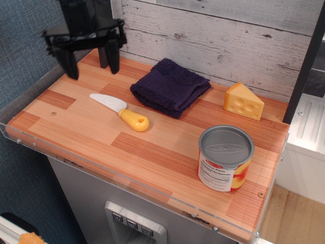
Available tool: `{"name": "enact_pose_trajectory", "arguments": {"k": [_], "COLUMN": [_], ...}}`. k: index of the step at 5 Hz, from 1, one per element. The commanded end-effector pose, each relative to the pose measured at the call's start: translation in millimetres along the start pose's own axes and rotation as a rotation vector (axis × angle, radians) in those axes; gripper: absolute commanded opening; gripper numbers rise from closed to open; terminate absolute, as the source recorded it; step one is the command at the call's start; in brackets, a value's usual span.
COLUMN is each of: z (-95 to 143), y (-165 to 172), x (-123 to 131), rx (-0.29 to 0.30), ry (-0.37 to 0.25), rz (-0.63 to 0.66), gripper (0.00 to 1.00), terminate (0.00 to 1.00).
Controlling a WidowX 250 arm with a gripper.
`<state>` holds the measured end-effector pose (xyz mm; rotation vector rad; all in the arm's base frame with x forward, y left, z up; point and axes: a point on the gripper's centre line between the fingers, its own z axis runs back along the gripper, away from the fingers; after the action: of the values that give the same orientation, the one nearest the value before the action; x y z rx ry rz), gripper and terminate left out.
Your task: Placce the knife onto the black cloth.
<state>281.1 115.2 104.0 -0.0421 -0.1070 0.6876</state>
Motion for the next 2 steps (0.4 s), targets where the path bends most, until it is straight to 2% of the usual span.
{"name": "enact_pose_trajectory", "arguments": {"k": [1,2], "z": [-12,-30], "y": [-16,-20], "x": [0,-4], "rx": [0.020,0.053], "ry": [0.008,0.012], "rz": [0.272,0.375], "gripper": [1.00,1.00], "terminate": [0.00,0.00]}}
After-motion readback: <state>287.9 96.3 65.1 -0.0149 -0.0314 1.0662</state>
